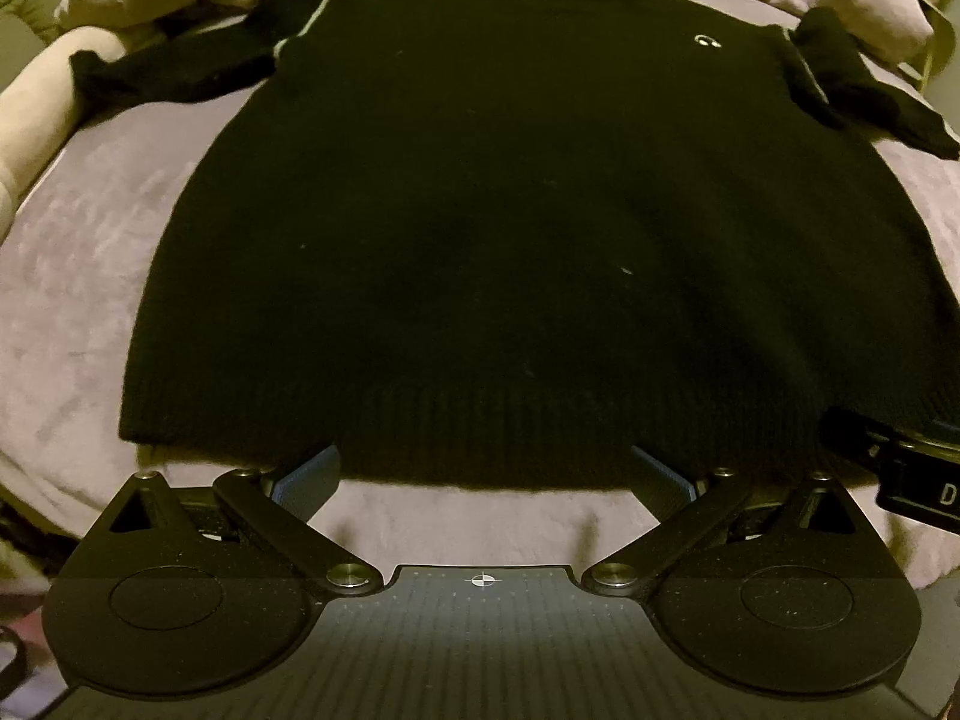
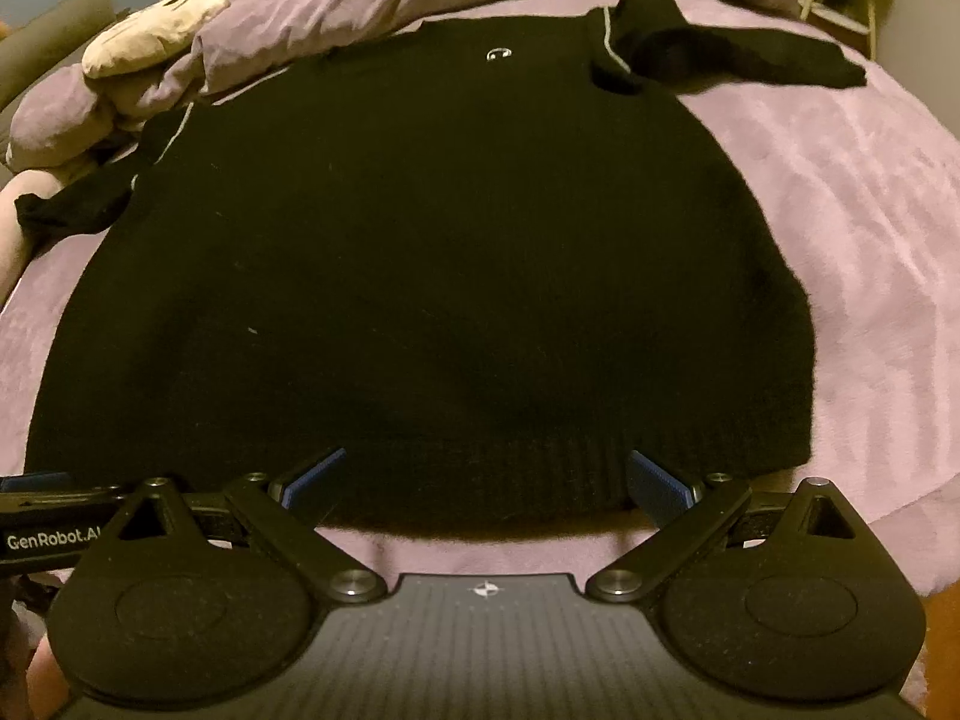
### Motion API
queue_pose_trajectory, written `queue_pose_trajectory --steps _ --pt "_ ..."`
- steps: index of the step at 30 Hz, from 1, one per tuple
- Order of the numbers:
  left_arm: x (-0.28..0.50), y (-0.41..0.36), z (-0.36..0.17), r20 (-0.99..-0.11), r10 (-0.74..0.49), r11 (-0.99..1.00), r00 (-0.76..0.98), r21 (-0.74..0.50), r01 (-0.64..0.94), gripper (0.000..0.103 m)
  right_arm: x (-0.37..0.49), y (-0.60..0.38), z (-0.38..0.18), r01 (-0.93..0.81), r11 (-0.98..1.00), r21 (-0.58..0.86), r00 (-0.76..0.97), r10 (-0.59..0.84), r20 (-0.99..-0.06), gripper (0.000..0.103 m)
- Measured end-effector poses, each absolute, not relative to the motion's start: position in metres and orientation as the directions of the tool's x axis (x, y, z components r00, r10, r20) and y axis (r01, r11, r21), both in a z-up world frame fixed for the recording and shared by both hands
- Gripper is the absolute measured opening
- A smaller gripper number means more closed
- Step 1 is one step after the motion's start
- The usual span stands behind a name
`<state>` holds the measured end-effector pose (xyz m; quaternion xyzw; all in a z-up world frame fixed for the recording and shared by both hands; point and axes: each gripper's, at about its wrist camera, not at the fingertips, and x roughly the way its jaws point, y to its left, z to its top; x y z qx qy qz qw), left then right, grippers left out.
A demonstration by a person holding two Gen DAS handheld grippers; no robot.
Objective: Fold small clothes
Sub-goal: 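Grasp the sweater sleeve cuff with the right gripper and lift it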
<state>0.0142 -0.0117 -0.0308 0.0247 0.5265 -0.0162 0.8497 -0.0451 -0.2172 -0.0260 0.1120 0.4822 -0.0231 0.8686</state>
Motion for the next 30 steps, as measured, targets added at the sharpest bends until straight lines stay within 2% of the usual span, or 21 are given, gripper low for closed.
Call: queue_pose_trajectory --steps 13,19,24,27,28,30 --pt "0.047 -0.009 -0.028 -0.876 0.026 0.999 0.482 0.032 0.004 0.103 -0.013 -0.248 -0.035 0.14 0.972 0.19 0.609 0.067 -0.79 0.099" --pt "0.085 -0.012 -0.028 -0.847 0.085 0.996 0.524 0.082 -0.029 0.103 0.002 -0.272 -0.063 0.185 0.966 0.18 0.614 0.03 -0.789 0.099" --pt "0.134 -0.014 -0.036 -0.831 0.127 0.992 0.542 0.095 -0.087 0.103 -0.006 -0.287 -0.076 0.133 0.956 0.261 0.665 0.108 -0.739 0.099" --pt "0.165 -0.018 -0.041 -0.815 0.151 0.987 0.56 0.099 -0.123 0.103 0.001 -0.292 -0.068 0.048 0.966 0.254 0.61 0.173 -0.774 0.099" --pt "0.173 -0.019 -0.041 -0.806 0.157 0.987 0.57 0.102 -0.128 0.103 0.006 -0.305 -0.06 0.026 0.955 0.297 0.616 0.219 -0.757 0.099" --pt "0.189 -0.024 -0.045 -0.781 0.186 0.982 0.596 0.122 -0.147 0.103 0.012 -0.348 -0.043 0.059 0.906 0.419 0.705 0.26 -0.66 0.099"
